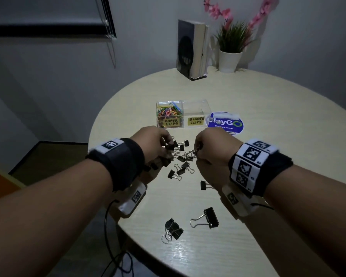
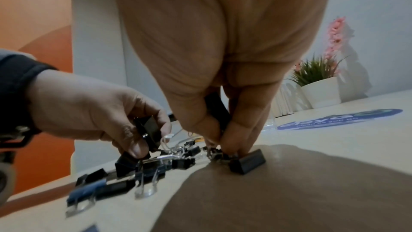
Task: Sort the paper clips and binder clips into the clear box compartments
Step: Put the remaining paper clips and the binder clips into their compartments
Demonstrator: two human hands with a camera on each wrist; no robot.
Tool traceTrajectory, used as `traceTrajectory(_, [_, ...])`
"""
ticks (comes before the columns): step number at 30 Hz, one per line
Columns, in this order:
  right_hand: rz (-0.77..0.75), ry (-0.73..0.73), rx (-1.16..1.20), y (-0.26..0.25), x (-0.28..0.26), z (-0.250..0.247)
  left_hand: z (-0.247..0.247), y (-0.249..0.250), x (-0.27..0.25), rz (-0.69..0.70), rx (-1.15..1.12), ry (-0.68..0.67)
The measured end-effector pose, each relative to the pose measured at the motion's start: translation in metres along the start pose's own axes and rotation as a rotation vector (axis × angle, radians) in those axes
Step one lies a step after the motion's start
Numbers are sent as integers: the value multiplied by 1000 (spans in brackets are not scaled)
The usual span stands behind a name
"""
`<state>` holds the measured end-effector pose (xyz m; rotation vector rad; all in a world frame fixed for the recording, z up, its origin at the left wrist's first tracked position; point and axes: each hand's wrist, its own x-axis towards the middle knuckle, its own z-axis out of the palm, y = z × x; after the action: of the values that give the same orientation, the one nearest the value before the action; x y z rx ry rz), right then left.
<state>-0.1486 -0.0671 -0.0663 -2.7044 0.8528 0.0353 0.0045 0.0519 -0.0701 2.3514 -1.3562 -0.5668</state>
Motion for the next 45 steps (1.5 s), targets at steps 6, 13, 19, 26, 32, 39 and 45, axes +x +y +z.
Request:
traceTrajectory(6, [71,55,180,18,5,-19,-21,8,11,18,-259,64])
traceTrajectory(13, [266,162,764,46,26,-67,-55,48,72,67,-275,342])
traceTrajectory(19, [318,317,980,66,48,-93,-38,76,119,69,-144,380])
traceTrajectory(26, [273,308,1035,62,76,-93,-23,70,128,55,76,176])
traceTrajectory(32, [245,298,716,49,105,-79,-44,55,109,45,-56,278])
traceTrajectory(39, [35,158,-103,22,123,-56,-66,8,69,-22,-114,344])
traceTrajectory(45, [25,236,-75,15,97,-63,-50,-6,24,-155,179,66])
